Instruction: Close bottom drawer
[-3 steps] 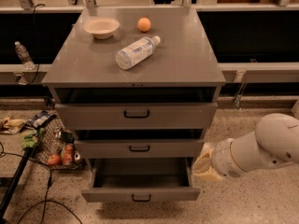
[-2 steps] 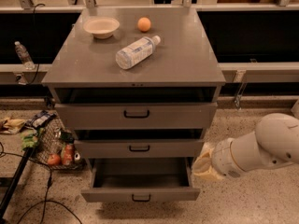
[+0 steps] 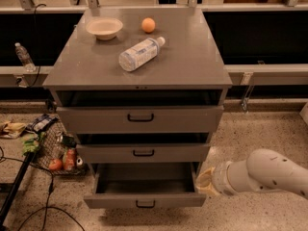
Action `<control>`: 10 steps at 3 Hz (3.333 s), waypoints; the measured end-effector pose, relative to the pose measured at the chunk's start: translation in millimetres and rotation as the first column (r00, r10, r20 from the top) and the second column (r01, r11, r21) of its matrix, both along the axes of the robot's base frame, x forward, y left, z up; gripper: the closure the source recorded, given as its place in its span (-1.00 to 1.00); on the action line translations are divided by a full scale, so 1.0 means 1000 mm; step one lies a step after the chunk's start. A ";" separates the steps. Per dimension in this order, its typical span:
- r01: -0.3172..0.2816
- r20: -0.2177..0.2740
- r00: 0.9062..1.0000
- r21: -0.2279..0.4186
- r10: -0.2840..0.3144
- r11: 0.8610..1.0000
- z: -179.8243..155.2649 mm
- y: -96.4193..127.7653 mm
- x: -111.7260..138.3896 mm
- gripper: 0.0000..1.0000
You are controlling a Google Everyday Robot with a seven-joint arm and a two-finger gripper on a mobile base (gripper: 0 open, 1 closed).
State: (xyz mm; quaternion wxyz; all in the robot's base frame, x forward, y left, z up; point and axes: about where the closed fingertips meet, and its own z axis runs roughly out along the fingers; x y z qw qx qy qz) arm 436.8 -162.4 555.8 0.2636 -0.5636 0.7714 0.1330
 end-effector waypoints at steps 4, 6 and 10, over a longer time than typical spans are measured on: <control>-0.023 -0.002 1.000 0.100 0.023 0.995 -0.218 0.008 0.040 1.00; 0.006 -0.046 0.999 0.108 -0.001 0.994 -0.332 -0.004 0.045 1.00; -0.021 0.265 0.964 -0.063 0.037 0.998 -0.407 0.001 0.094 1.00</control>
Offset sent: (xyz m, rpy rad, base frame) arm 0.0623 0.0190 -0.2441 0.1180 -0.0276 0.1109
